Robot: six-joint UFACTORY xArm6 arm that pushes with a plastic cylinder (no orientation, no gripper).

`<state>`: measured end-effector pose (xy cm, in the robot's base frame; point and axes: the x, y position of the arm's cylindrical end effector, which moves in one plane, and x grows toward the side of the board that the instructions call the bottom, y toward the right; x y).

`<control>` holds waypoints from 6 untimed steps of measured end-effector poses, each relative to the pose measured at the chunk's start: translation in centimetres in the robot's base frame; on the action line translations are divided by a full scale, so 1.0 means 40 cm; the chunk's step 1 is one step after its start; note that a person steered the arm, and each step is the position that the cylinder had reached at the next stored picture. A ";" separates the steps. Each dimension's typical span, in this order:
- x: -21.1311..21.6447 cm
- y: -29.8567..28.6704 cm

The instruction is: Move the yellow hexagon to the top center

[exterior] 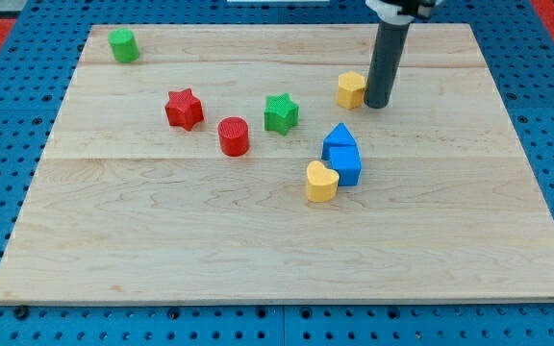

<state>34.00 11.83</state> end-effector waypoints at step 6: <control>-0.180 -0.359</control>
